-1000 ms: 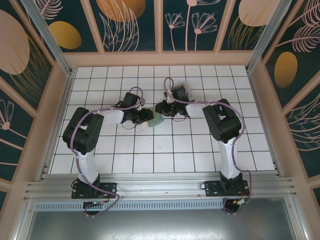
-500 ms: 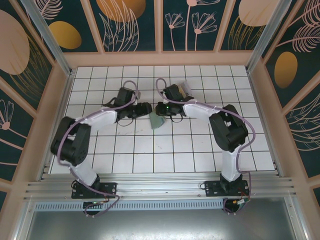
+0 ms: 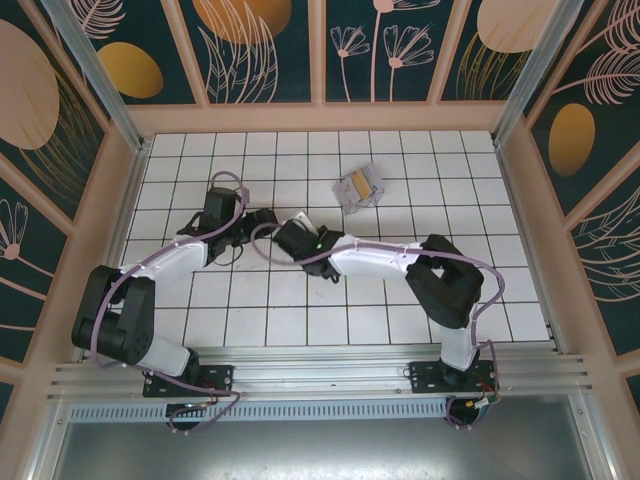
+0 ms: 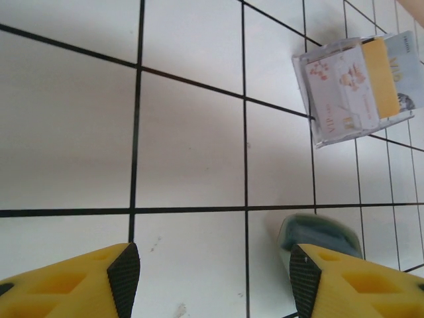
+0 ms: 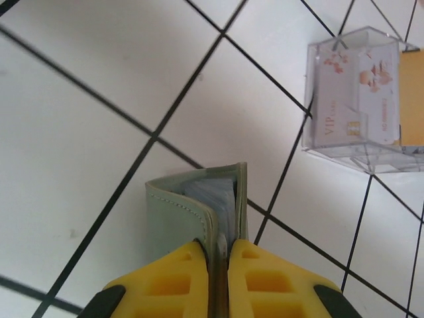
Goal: Put the credit cards into the card holder
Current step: Turn over the card holder at the bottom-center of the table, then rotate the card holder at the center of the table.
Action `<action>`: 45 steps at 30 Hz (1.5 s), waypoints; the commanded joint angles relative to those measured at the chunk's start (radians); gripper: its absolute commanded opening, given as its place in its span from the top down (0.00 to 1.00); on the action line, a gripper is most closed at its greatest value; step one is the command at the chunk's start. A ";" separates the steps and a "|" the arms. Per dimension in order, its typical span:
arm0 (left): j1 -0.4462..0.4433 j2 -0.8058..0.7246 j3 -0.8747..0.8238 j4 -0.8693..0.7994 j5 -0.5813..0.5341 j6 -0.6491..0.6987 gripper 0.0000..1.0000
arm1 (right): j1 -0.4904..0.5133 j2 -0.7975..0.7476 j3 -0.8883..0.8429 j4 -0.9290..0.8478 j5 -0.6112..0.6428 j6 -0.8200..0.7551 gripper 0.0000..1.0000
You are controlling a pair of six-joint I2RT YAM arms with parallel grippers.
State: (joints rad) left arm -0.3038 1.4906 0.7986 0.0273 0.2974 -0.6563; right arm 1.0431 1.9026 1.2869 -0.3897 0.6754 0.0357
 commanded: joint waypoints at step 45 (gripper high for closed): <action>-0.175 0.270 0.116 -0.005 0.233 0.120 0.59 | -0.366 -0.262 -0.575 0.623 -0.985 0.608 0.83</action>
State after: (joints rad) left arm -0.4789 1.8000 0.9558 -0.0174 0.5163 -0.5274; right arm 0.7090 1.5936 0.6205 0.1520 -0.2726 0.6952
